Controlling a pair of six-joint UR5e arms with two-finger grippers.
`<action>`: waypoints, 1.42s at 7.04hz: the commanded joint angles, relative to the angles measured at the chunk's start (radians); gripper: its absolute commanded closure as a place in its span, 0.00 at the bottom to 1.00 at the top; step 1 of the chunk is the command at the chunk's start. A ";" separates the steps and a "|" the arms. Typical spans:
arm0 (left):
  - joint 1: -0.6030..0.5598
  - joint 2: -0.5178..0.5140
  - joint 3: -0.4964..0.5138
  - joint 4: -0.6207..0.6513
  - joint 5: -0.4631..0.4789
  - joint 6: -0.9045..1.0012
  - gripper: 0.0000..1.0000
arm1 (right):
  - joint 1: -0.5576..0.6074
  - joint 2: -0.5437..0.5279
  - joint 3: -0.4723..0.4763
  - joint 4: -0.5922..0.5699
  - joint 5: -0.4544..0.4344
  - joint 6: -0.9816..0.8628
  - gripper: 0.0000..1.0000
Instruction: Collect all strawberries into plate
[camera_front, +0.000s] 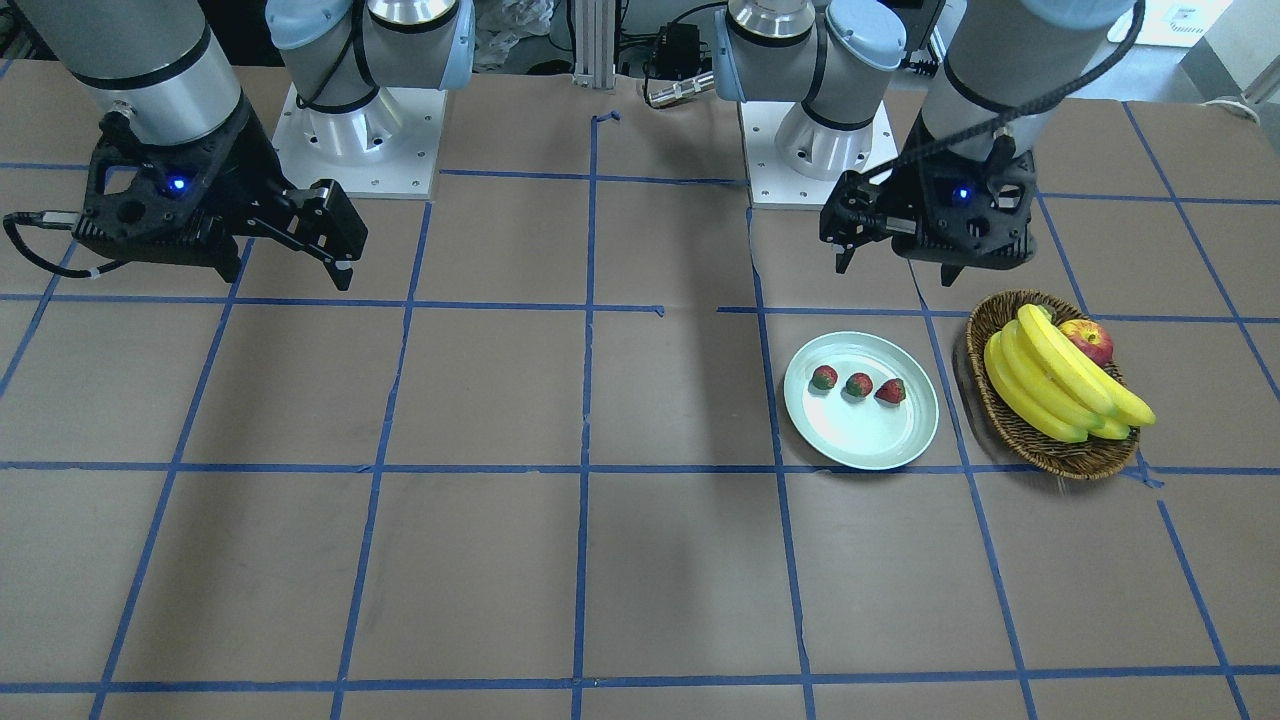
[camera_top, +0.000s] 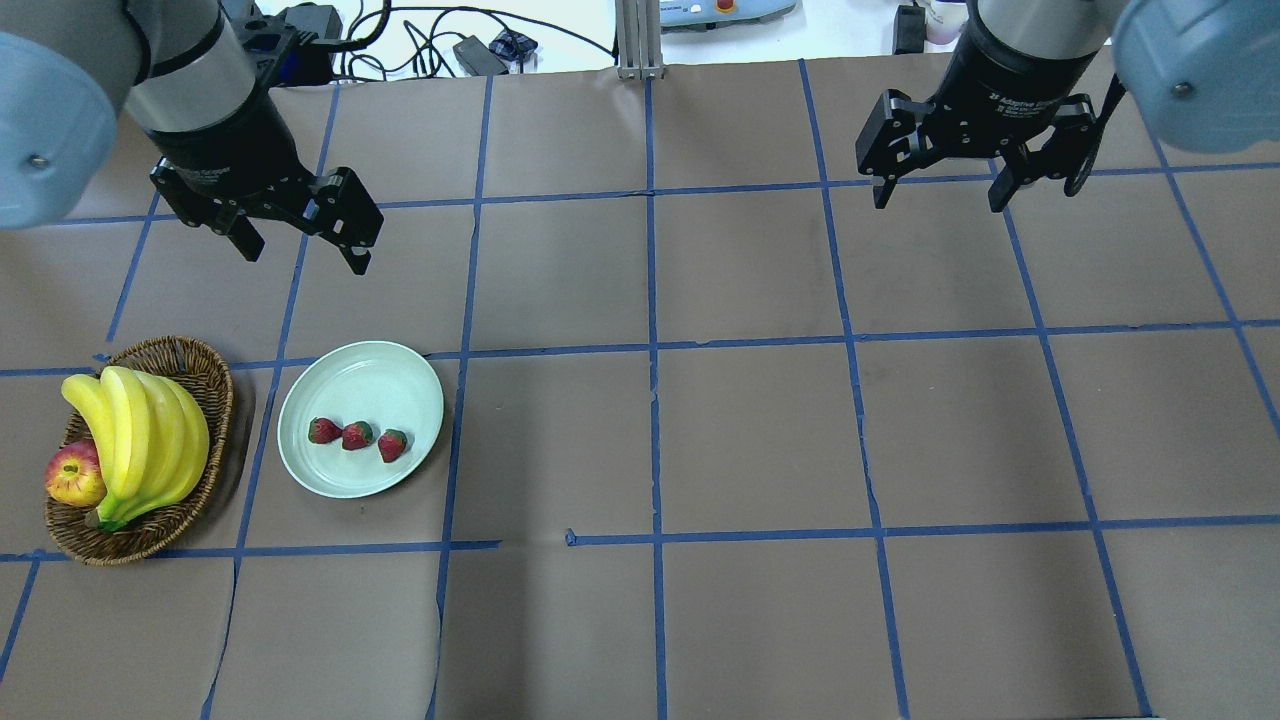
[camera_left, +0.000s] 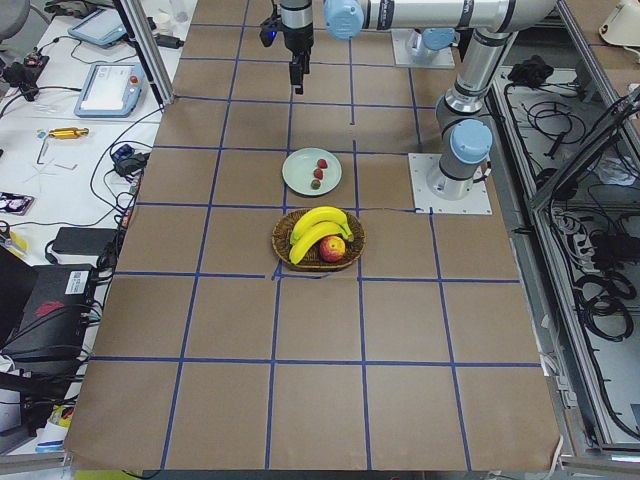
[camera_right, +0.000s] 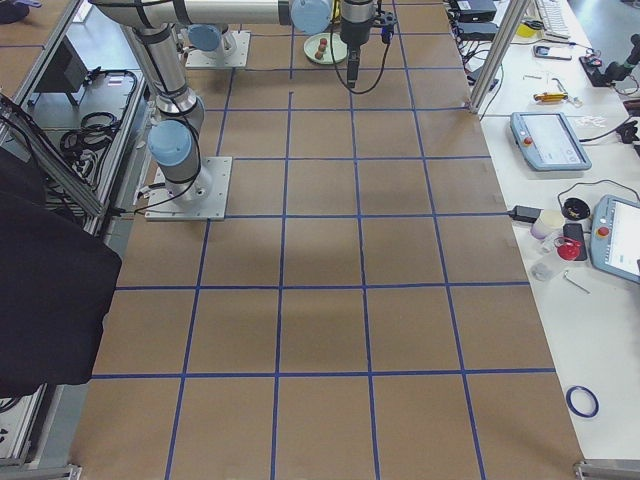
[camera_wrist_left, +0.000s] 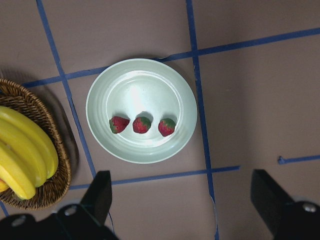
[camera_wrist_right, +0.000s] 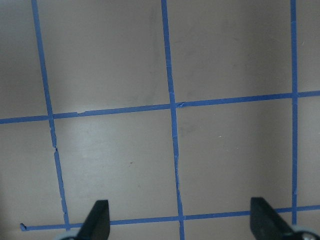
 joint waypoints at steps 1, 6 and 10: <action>-0.010 0.028 -0.036 0.135 -0.043 -0.043 0.00 | 0.000 0.000 -0.001 0.000 0.000 0.000 0.00; -0.017 0.029 -0.036 0.154 -0.049 -0.082 0.00 | 0.000 0.000 -0.001 0.006 -0.014 -0.002 0.00; -0.017 0.032 -0.041 0.152 -0.047 -0.082 0.00 | 0.000 -0.003 -0.012 0.015 -0.052 -0.020 0.00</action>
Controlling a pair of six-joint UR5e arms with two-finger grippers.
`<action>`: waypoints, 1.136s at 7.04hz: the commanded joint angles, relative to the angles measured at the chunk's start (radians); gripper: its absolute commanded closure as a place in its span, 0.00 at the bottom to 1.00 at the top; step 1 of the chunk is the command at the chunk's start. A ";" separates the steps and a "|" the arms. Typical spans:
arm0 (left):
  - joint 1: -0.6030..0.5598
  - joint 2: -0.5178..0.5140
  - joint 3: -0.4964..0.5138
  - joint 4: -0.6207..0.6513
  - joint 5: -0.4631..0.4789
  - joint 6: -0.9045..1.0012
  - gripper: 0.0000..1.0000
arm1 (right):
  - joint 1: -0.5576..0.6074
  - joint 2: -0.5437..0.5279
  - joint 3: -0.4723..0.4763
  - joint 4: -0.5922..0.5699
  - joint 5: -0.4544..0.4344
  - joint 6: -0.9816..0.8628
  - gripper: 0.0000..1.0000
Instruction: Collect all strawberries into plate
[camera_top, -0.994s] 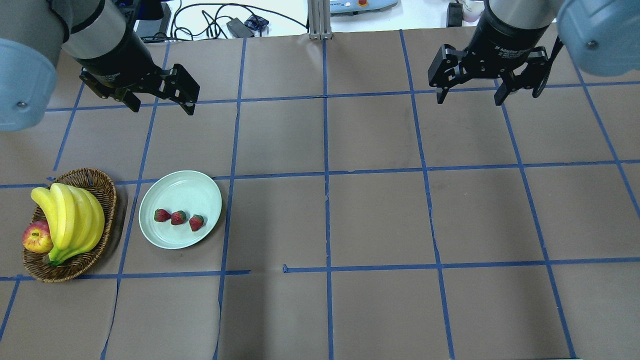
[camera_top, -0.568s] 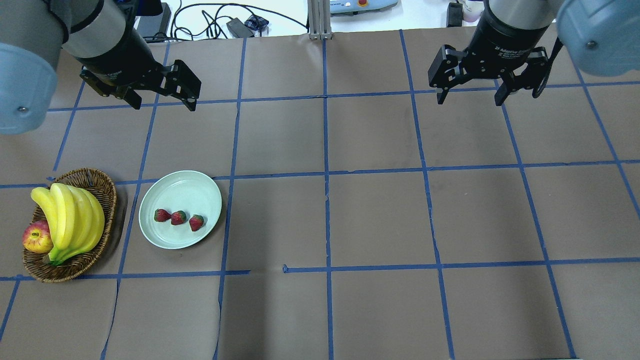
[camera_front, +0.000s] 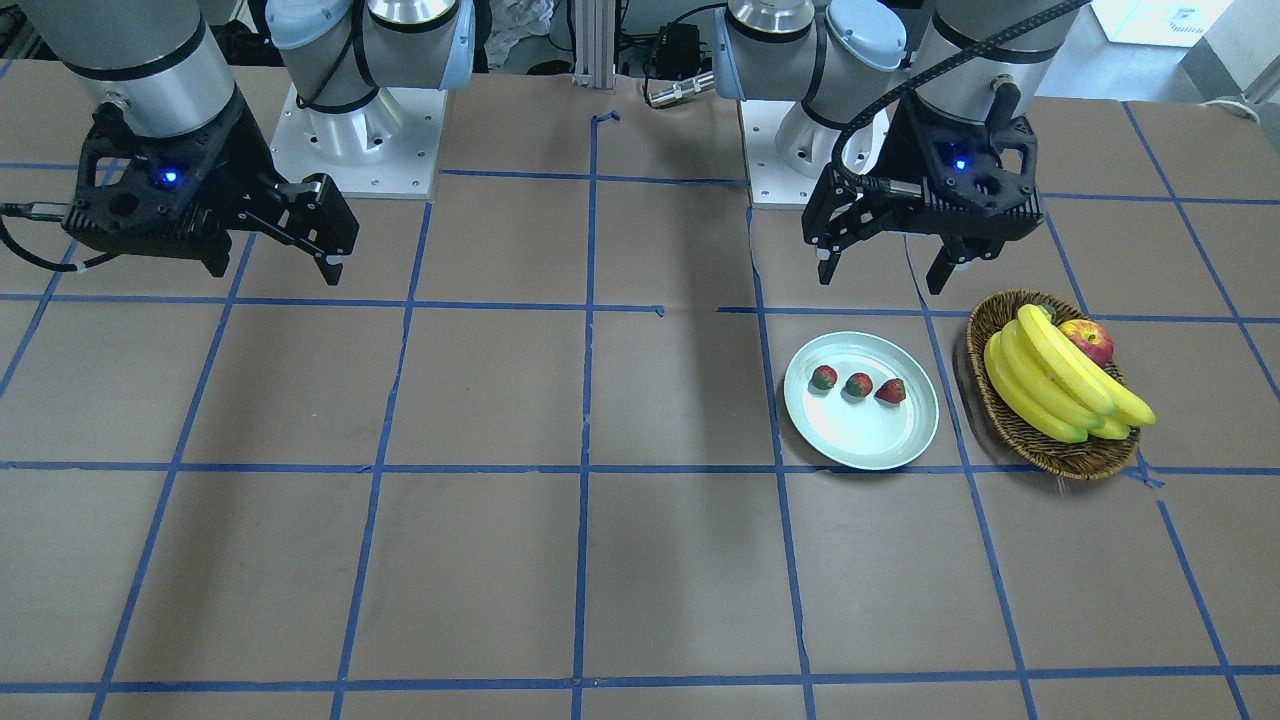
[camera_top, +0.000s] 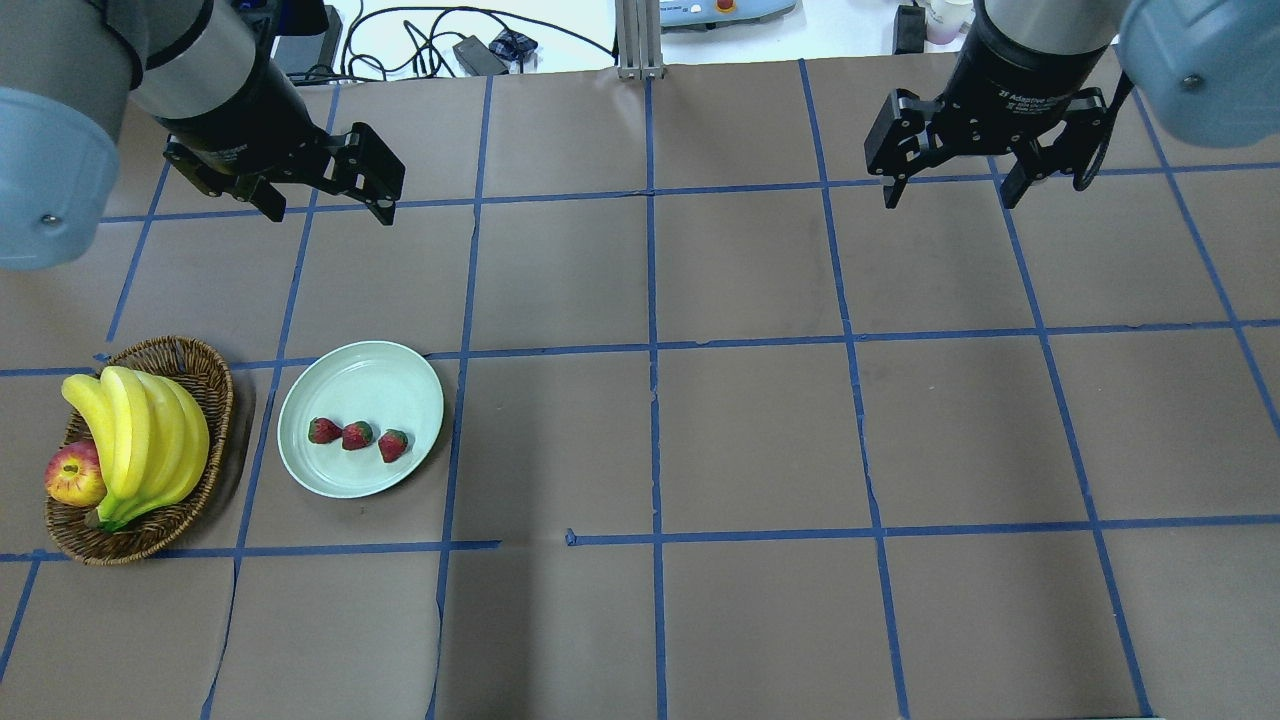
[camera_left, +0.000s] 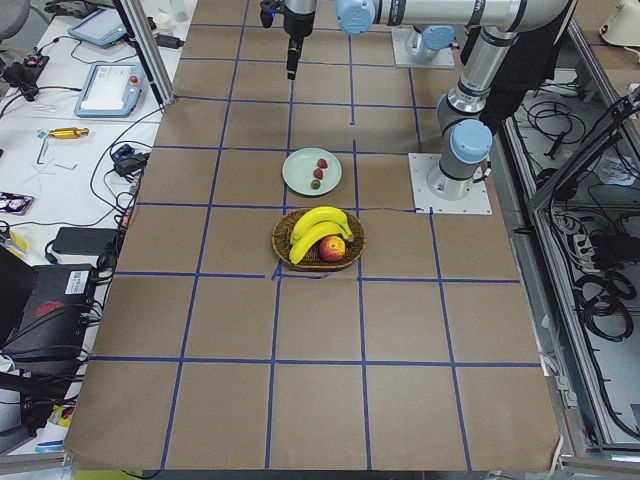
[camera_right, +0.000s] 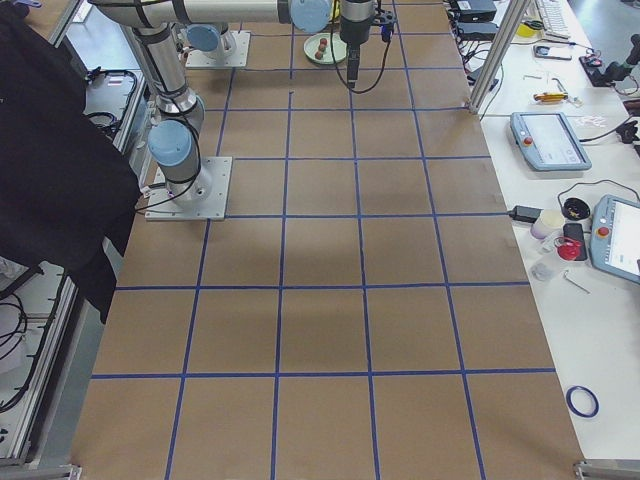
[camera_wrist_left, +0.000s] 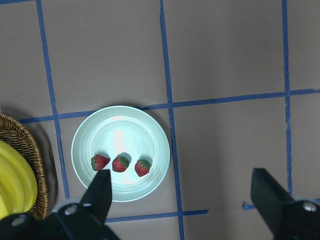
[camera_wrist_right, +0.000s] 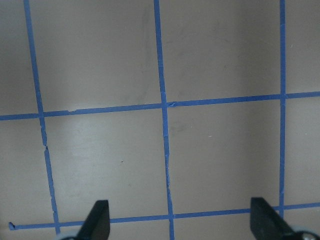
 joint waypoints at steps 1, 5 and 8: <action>0.000 0.000 -0.001 -0.001 0.002 0.000 0.00 | 0.000 -0.002 -0.003 0.000 -0.012 0.000 0.00; 0.000 0.002 -0.001 -0.001 0.003 0.000 0.00 | 0.000 -0.002 -0.008 -0.002 -0.002 0.011 0.00; 0.000 0.005 -0.001 -0.003 0.006 0.002 0.00 | 0.000 -0.003 -0.010 -0.002 -0.002 0.011 0.00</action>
